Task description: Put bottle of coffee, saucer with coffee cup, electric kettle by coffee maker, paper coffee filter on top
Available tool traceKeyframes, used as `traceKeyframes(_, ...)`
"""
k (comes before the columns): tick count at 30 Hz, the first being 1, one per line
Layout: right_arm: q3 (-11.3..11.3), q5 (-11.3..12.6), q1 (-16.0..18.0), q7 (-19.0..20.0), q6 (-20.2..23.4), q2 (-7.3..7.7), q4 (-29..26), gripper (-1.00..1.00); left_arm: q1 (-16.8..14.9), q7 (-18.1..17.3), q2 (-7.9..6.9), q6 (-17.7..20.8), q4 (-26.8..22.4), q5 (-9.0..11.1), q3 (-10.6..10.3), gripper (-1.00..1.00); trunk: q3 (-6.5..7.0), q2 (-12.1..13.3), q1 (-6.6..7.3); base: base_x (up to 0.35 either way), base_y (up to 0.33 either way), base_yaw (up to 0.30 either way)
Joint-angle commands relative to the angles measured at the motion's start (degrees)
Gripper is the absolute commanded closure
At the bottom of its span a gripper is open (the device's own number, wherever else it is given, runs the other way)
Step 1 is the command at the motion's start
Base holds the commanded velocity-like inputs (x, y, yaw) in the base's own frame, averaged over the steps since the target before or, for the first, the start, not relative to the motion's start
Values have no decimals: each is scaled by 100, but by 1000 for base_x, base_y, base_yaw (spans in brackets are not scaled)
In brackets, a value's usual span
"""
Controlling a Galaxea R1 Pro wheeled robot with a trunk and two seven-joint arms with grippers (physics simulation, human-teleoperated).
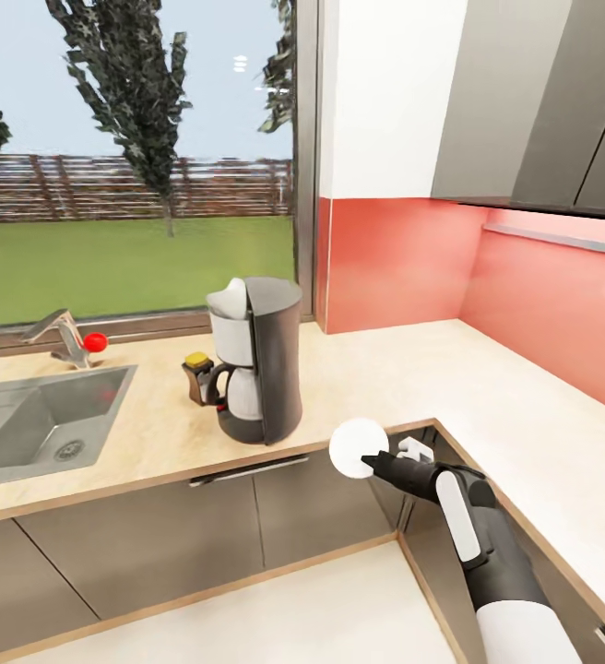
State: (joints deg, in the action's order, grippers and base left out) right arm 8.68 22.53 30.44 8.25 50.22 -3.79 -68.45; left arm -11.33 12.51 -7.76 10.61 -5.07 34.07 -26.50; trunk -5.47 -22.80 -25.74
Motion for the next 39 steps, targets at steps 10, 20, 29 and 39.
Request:
traceKeyframes(10,20,-47,5,48,32,-8,-1,100,0,32,75,29,-36,39,-48,-100,-13,-12,-4,-42,86,0)
traceKeyframes(20,29,-47,6,53,32,-8,-17,100,0,32,91,27,-84,47,-41,-100,-13,-12,-4,-275,187,0)
traceKeyframes(29,32,-41,6,46,37,-5,-19,100,0,40,82,-10,-93,39,-31,-100,-13,-12,-4,-302,145,0)
traceKeyframes(39,46,-29,6,45,40,-8,-27,100,0,33,79,-51,-100,38,-37,-100,-13,-12,-4,-133,133,0)
